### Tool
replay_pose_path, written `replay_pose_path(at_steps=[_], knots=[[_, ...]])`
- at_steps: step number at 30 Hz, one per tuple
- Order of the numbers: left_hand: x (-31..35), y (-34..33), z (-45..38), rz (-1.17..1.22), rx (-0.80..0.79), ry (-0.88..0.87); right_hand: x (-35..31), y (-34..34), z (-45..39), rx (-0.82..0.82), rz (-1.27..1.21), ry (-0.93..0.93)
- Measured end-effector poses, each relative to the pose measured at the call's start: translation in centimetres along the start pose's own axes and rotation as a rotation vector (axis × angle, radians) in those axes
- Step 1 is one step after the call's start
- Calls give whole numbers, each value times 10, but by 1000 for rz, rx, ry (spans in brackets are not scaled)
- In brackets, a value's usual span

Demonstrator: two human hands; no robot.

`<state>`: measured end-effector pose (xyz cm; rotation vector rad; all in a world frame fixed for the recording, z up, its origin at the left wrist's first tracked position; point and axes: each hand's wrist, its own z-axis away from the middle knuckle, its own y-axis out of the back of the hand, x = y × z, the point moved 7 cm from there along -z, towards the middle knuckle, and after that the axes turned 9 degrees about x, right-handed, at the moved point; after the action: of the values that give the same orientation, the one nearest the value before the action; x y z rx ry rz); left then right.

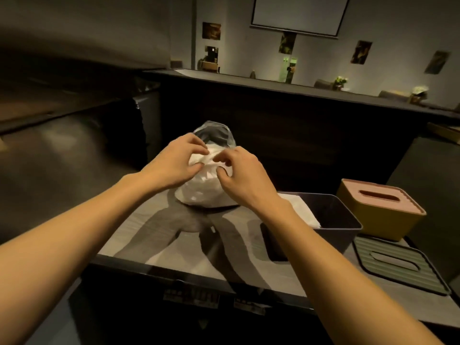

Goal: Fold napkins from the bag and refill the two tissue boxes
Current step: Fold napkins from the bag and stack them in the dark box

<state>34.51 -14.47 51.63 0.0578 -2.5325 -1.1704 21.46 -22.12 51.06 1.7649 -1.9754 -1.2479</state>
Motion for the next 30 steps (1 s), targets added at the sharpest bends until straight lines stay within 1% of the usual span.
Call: replay_pose_path(at_steps=[2, 4, 6, 8, 9, 10, 15, 20, 24, 27, 30], knots=[[-14, 4, -1, 2, 11, 24, -4, -16, -19, -25, -7, 30], [-25, 1, -3, 8, -18, 44, -4, -29, -37, -88, -3, 39], [-33, -9, -4, -18, -83, 53, 2, -44, -50, -197, 42, 42], [-41, -20, -2, -71, -157, 72, 9, -59, -57, -349, 146, 58], [-44, -25, 0, -93, -189, 90, 12, -66, -59, -399, 191, 77], [-48, -29, 2, -104, -214, 107, 13, -69, -61, -407, 219, 100], [-56, -41, 4, -77, -244, 135, 3, -65, -69, -237, 150, 221], [-53, -39, -1, -113, -211, 137, -6, -67, -71, -152, 230, 338], [-56, -39, 0, -118, -214, 142, -1, -62, -74, -135, 214, 275], [-52, -32, -2, -80, -185, 152, -1, -52, -79, -35, 184, 251], [-46, -24, -3, 22, -124, 224, 2, -38, -81, 63, 121, 210]])
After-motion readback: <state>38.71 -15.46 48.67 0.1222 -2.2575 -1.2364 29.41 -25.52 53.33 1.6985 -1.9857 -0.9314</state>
